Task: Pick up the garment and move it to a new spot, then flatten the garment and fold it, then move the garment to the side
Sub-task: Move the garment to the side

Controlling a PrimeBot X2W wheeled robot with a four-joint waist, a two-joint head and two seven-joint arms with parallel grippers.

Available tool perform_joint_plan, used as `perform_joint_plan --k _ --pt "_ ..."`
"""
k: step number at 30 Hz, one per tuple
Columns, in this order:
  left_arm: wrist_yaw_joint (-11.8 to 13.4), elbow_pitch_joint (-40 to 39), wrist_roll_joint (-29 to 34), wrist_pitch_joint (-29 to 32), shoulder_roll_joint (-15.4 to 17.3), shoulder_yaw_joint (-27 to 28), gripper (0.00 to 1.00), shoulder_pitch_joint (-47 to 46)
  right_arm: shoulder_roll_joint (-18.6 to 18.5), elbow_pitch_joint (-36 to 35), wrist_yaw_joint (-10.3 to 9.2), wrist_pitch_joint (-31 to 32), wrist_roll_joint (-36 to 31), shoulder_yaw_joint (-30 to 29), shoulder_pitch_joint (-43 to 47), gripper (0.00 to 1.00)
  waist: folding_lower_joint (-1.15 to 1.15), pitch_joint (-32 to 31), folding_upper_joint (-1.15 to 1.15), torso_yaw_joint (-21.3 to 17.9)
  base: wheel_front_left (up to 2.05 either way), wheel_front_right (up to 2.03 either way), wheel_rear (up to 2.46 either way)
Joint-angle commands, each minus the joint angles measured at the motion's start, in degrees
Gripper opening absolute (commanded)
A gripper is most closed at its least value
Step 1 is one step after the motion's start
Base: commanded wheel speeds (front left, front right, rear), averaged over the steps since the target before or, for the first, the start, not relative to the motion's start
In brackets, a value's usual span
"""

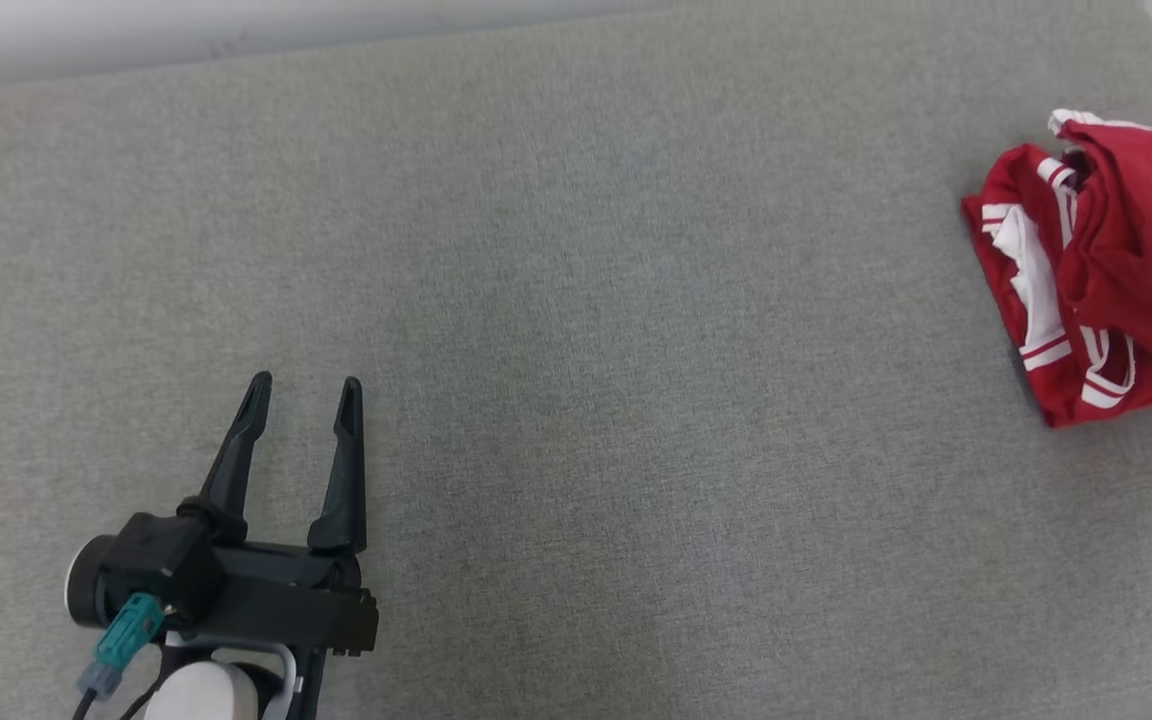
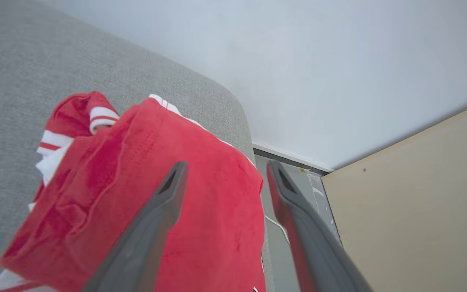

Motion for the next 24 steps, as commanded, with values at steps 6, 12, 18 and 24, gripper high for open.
perform_joint_plan --k 6,12,18,24 --pt "1.86 1.16 -1.68 -0.04 0.13 0.83 1.00 3.67 6.01 -3.37 -0.18 -4.66 -1.53 -3.82 5.34 1.00 0.00 -8.02 0.00 1.73 0.00 0.00 0.00" --pt "2.95 2.68 -2.07 -0.02 0.12 3.21 1.00 7.47 10.74 -13.80 -0.18 -5.24 0.48 -5.75 14.55 1.00 0.00 -13.83 0.00 3.38 0.00 0.00 0.00" --pt "2.82 4.24 -1.36 -0.02 0.13 6.06 1.00 10.63 12.42 -23.52 -0.18 -5.20 2.69 -4.94 23.80 1.00 0.00 -17.89 0.00 4.38 0.00 0.00 0.00" --pt "1.96 6.07 -0.90 -0.01 0.14 8.89 1.00 12.07 12.21 -31.35 -0.18 -5.20 4.62 -3.84 31.54 1.00 0.00 -20.40 0.00 5.20 0.00 0.00 0.00"
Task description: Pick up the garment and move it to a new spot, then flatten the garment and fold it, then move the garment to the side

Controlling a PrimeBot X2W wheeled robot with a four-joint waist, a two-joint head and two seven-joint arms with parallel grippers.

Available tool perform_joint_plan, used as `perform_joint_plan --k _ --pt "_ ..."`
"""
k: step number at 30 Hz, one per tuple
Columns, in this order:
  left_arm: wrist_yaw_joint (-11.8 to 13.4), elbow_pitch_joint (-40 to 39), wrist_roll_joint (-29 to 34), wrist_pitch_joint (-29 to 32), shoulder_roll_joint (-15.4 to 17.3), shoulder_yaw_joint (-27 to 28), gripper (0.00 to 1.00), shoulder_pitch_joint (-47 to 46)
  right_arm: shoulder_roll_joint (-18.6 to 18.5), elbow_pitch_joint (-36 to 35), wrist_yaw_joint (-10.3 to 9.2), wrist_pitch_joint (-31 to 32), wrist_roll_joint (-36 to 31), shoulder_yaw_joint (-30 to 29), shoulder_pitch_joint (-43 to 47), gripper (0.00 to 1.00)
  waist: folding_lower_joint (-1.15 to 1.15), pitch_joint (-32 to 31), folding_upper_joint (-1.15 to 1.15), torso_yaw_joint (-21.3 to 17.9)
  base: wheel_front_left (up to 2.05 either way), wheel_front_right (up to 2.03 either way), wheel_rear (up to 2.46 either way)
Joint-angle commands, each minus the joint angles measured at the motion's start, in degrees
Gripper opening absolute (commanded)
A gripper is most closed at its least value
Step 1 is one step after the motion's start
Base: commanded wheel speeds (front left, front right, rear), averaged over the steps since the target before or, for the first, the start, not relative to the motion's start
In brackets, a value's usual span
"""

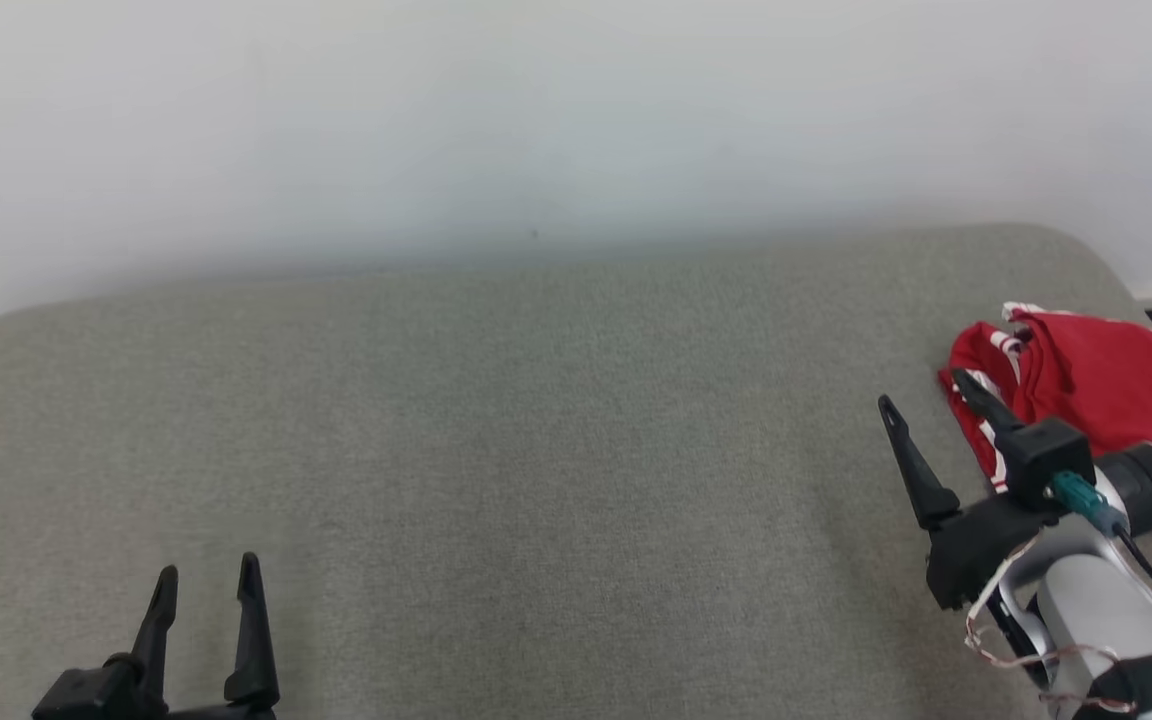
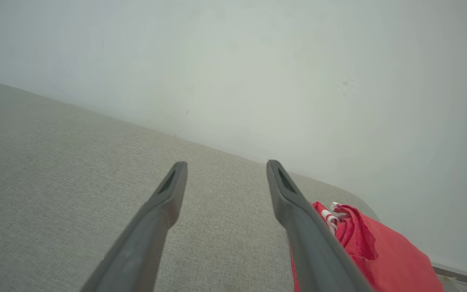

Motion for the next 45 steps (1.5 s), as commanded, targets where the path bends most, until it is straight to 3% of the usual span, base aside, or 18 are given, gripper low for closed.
perform_joint_plan --k 1,20,45 --pt "-0.48 0.22 0.24 0.00 0.09 0.32 1.00 0.55 -0.21 -0.55 -0.18 0.02 0.17 -0.21 1.25 1.00 0.02 -2.02 0.01 1.17 0.00 0.00 0.00" --pt "-1.30 2.78 2.23 0.01 0.09 2.11 1.00 2.83 8.99 -13.97 -0.18 0.02 -1.82 -14.32 20.27 1.00 0.02 -5.63 0.01 -1.43 0.00 0.00 0.00" --pt "-0.47 2.67 2.70 0.01 0.08 1.60 1.00 4.39 10.50 -14.92 -0.17 0.71 -3.28 -14.98 20.87 1.00 0.02 -5.83 0.01 -1.61 0.00 0.00 0.00"
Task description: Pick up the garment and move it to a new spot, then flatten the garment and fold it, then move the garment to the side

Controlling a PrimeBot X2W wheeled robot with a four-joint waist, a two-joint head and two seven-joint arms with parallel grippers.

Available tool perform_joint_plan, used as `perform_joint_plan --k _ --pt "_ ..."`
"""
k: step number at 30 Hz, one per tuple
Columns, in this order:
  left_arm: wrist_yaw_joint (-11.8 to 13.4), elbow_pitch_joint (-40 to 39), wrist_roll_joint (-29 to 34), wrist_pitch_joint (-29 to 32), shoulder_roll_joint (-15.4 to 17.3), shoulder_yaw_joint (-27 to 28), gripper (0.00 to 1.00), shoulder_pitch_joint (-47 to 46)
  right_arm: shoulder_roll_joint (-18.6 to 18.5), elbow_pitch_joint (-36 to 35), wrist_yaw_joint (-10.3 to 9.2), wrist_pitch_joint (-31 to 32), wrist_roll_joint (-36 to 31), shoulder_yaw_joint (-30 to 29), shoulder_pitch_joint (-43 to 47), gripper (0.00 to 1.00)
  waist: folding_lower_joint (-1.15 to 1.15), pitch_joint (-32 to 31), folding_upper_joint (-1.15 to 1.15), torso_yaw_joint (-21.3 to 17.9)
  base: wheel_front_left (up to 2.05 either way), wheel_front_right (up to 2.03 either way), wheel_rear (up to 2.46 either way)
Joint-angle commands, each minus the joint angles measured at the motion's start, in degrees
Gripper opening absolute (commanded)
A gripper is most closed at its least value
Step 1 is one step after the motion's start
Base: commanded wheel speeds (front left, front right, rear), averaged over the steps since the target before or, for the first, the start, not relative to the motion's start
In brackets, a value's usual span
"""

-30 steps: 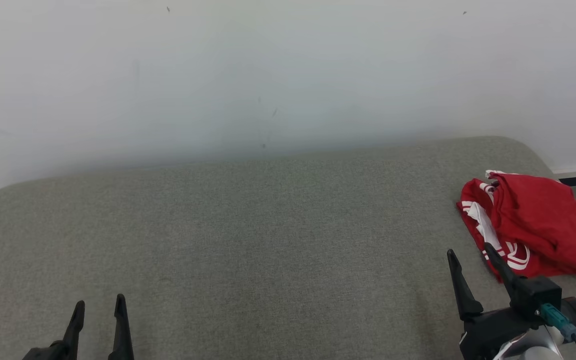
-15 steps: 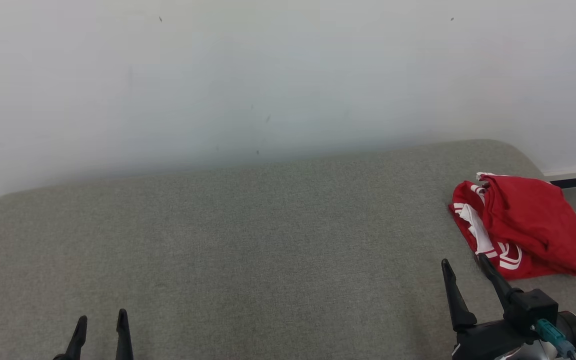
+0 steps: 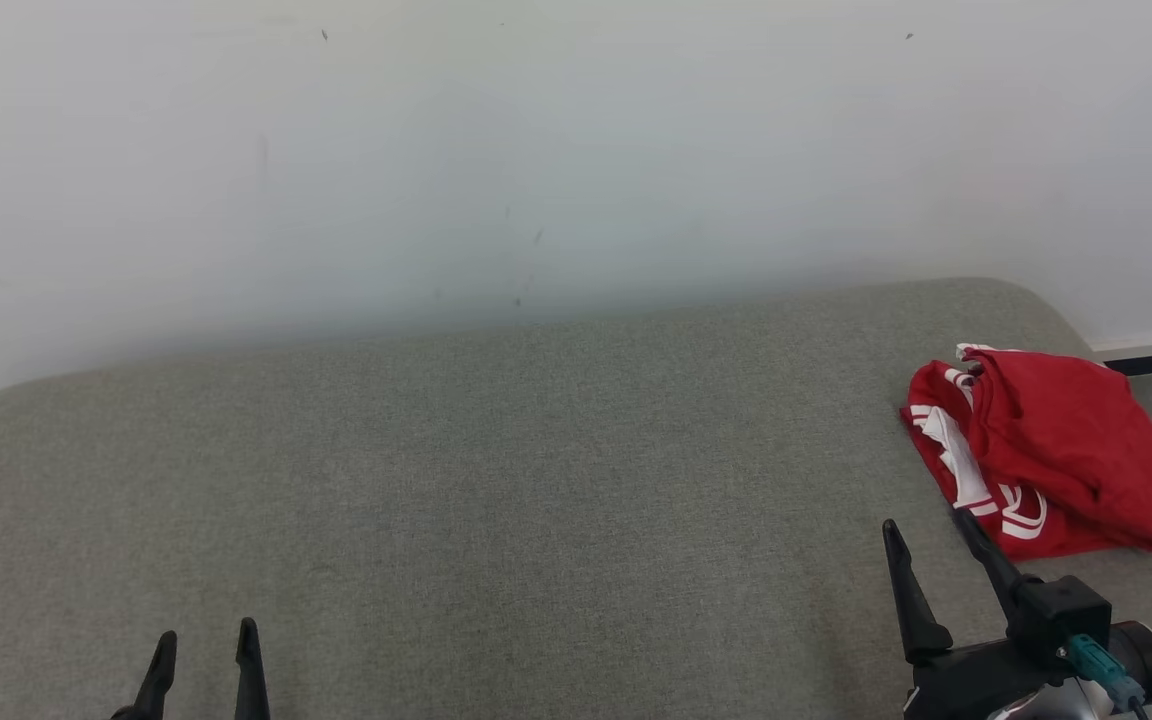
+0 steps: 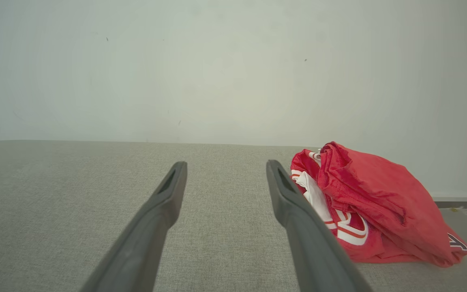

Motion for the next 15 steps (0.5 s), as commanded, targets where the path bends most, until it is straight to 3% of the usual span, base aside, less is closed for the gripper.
perform_joint_plan --k 1,9,10,15 --pt "0.12 -0.20 0.37 0.01 0.09 0.02 1.00 0.56 0.14 0.26 -0.17 0.01 0.00 0.19 -0.30 1.00 0.00 0.05 0.00 0.00 0.00 0.00 0.00" --pt "0.98 -0.96 0.10 0.01 0.09 -0.43 1.00 0.63 0.22 1.32 -0.17 -0.12 0.38 0.80 -1.67 1.00 0.00 0.41 0.00 0.00 0.00 0.00 0.00" --pt "0.67 -0.49 -0.06 0.02 -0.04 -0.43 0.00 -0.02 0.13 1.39 0.01 0.05 0.10 0.80 -1.28 0.00 0.01 0.40 0.00 -0.01 0.00 0.00 0.00" --pt "0.55 1.87 -1.96 1.14 -0.46 0.01 0.00 0.17 0.63 3.24 0.01 1.17 1.97 0.25 0.30 0.00 0.01 0.50 0.00 0.05 0.00 0.00 0.00"
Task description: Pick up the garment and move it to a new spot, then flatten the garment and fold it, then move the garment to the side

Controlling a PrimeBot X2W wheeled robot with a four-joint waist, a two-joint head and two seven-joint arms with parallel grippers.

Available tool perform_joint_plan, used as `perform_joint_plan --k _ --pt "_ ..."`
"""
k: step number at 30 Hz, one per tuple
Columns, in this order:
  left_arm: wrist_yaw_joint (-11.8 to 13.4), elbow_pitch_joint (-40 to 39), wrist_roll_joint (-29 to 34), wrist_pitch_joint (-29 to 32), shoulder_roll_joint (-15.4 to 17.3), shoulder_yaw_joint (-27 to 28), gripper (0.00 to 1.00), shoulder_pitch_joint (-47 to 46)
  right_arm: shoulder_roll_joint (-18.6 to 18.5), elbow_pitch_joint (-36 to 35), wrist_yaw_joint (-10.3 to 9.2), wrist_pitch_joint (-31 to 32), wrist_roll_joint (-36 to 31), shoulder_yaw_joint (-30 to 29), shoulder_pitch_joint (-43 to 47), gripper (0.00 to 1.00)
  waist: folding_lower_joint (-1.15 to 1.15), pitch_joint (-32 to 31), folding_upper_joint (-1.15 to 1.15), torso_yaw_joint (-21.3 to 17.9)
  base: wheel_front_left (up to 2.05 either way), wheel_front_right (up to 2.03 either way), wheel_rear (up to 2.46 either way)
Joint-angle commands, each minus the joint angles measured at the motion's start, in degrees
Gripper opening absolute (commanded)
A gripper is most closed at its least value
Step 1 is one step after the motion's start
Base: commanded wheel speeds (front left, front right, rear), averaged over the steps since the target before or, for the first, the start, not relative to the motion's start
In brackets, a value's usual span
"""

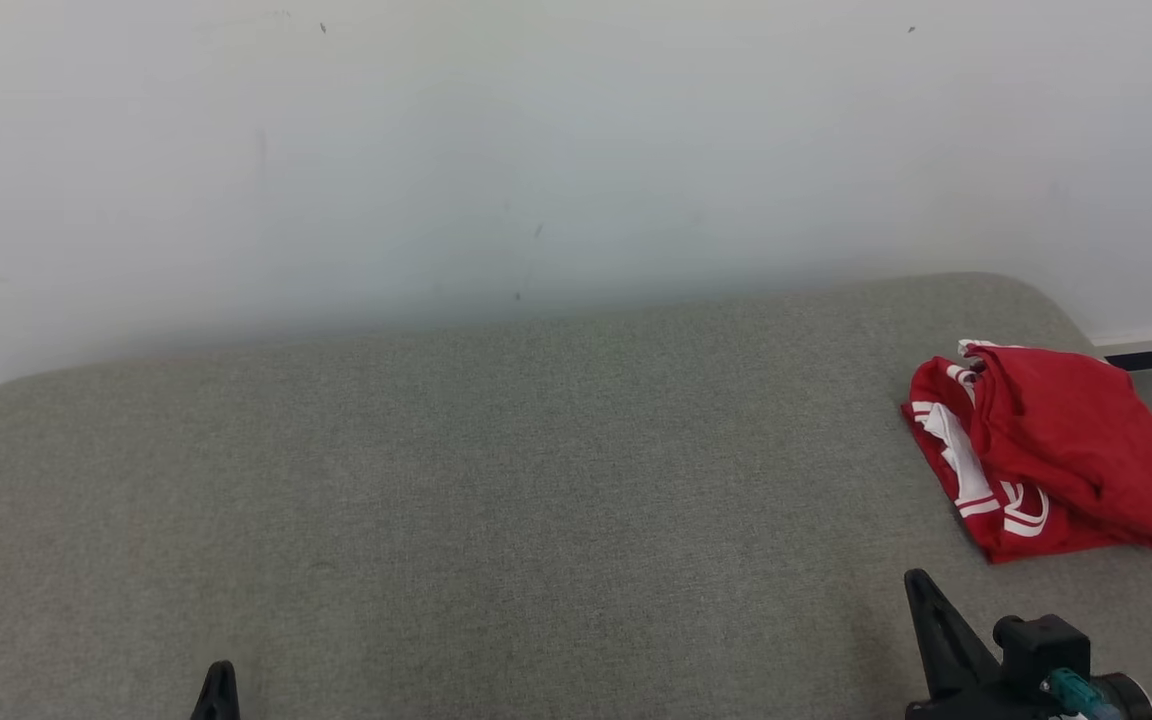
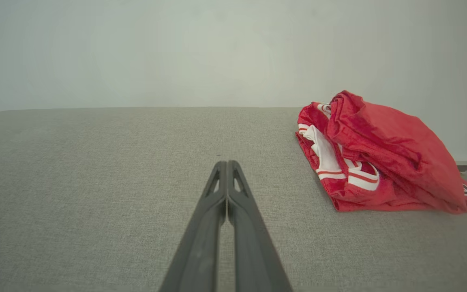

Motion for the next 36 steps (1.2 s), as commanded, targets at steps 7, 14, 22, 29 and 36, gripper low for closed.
perform_joint_plan --k 7,14,22,29,36 --pt "-0.47 -0.71 -10.32 2.93 0.26 0.49 0.00 -2.24 0.62 -2.16 -0.01 2.62 10.67 -1.99 -1.43 0.00 0.00 0.42 0.00 0.28 0.00 0.00 0.00" --pt "-0.76 -1.33 -17.66 4.44 0.32 0.13 0.00 -2.79 1.16 -3.54 -0.02 4.17 18.05 -2.83 -1.16 0.00 0.00 0.77 0.00 0.50 0.00 0.00 0.00" --pt "-1.08 -1.65 -24.31 6.02 0.38 0.02 0.00 -3.45 1.65 -4.66 -0.03 5.73 24.80 -3.74 -1.04 0.00 0.00 1.11 0.00 0.72 0.00 0.00 0.00" --pt "-1.31 -1.88 -30.45 7.58 0.43 0.01 0.00 -4.15 2.11 -5.62 -0.03 7.20 31.07 -4.63 -0.99 0.00 0.00 1.46 0.00 0.94 0.00 0.00 0.00" --pt "-1.56 -2.05 -36.21 9.05 0.48 0.02 0.00 -4.85 2.53 -6.50 -0.04 8.61 36.82 -5.46 -0.95 0.00 0.00 1.80 0.00 1.16 0.00 0.00 0.00"
